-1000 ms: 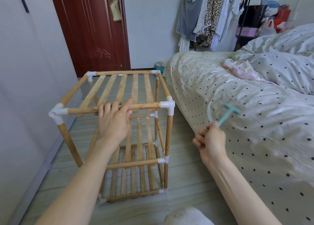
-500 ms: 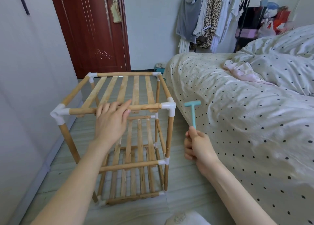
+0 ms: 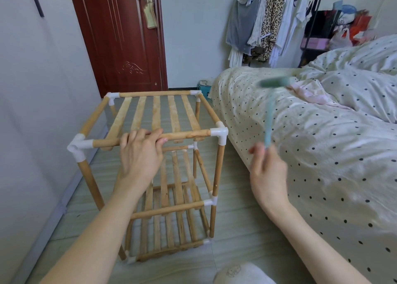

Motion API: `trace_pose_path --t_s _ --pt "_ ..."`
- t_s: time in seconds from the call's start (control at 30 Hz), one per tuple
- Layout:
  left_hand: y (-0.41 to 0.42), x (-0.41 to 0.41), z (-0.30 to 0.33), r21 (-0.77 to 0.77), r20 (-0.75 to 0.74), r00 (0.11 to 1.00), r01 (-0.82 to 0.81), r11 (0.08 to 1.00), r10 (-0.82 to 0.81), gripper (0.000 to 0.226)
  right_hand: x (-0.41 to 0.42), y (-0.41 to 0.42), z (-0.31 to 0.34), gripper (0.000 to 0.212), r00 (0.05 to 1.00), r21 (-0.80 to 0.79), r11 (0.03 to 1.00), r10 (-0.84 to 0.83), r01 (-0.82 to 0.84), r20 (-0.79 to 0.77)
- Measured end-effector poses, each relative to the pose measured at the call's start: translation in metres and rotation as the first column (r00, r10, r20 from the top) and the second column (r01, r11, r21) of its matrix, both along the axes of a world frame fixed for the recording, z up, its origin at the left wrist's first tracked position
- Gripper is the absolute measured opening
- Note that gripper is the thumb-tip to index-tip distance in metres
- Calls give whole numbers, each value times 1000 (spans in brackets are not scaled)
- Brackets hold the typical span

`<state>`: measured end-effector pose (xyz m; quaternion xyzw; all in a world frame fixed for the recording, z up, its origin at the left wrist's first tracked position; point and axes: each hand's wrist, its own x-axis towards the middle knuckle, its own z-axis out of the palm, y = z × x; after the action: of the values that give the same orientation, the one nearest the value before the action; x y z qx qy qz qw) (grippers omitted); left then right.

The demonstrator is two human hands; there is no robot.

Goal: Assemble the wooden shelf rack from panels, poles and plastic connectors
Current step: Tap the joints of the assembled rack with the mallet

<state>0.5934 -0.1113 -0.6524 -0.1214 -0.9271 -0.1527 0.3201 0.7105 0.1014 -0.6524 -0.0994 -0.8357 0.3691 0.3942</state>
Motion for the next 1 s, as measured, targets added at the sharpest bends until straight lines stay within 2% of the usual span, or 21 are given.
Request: trace_pose_path --t_s 0.03,0.07,0.1,0.17,0.2,0.23,0.27,0.33,0.37,0.4,0.47,0.53,0.6,0.67,0.73,0.77,0.8,0.87,0.93,0.97,1.0 --pt "3 2 -1 3 -8 1000 -5 1000 5 30 -2 1 -5 31 973 91 995 23 -45 232" --pt "6 3 -2 6 -18 1000 -7 1000 7 29 -3 3 -10 31 929 131 988 28 -81 369" --pt "9 4 -3 7 -32 999 -5 1000 5 29 -5 5 -11 31 933 132 988 24 -76 358" --pt "14 5 -2 19 -55 998 -6 1000 7 28 -7 2 -4 33 999 -3 1000 -20 20 29" --pt "16 6 -2 18 -56 998 -10 1000 11 28 -8 1 -1 33 989 -66 996 -65 56 -130" --pt "18 7 -2 10 -52 999 -14 1000 15 28 -12 1 0 32 984 -89 995 -69 55 -163" --pt "19 9 -1 1 -47 999 -21 1000 21 29 -15 0 1 33 997 -78 996 -38 33 -61" --pt "23 11 2 -8 -31 999 -40 999 39 30 -20 1 -12 35 949 -28 999 25 -17 316" --pt "25 13 4 -7 -20 999 -48 999 48 31 -22 5 -19 36 930 -64 998 31 -8 367" --pt "28 13 6 -7 -15 999 -51 999 51 32 -24 8 -23 36 946 -141 990 34 12 322" --pt "34 15 8 -49 -21 999 -48 998 47 34 -26 6 -20 36 998 -386 922 16 10 65" --pt "39 18 10 -128 -33 999 -45 991 41 36 -34 1 -12 36 977 -636 769 -76 -71 -201" --pt "44 23 10 -168 -62 997 -51 984 41 33 -42 -11 -7 36 934 -787 597 -171 -155 -314" --pt "47 24 10 -194 -85 996 -42 980 25 29 -51 -27 -9 36 963 -852 489 -80 -188 -258" --pt "49 23 8 -217 -30 1000 -17 976 11 33 -58 -44 -18 37 976 -838 517 205 -176 -78" --pt "49 21 7 -228 0 1000 -14 973 14 37 -60 -48 -22 38 957 -820 538 286 -196 -41" --pt "49 20 6 -241 12 1000 -19 970 23 40 -64 -48 -20 38 962 -807 554 268 -204 -59" --pt "45 19 3 -260 -7 999 -34 965 34 43 -72 -43 -10 37 986 -817 560 1 -137 -165" --pt "44 21 0 -277 -24 999 -30 960 25 44 -82 -37 -3 33 948 -853 513 -214 -95 -235" --pt "43 21 0 -285 -26 999 -26 958 20 45 -87 -36 -5 31 957 -847 528 -210 -62 -201" --pt "42 21 0 -288 -32 999 -23 957 15 45 -91 -39 -9 30 983 -813 582 -153 9 -98"
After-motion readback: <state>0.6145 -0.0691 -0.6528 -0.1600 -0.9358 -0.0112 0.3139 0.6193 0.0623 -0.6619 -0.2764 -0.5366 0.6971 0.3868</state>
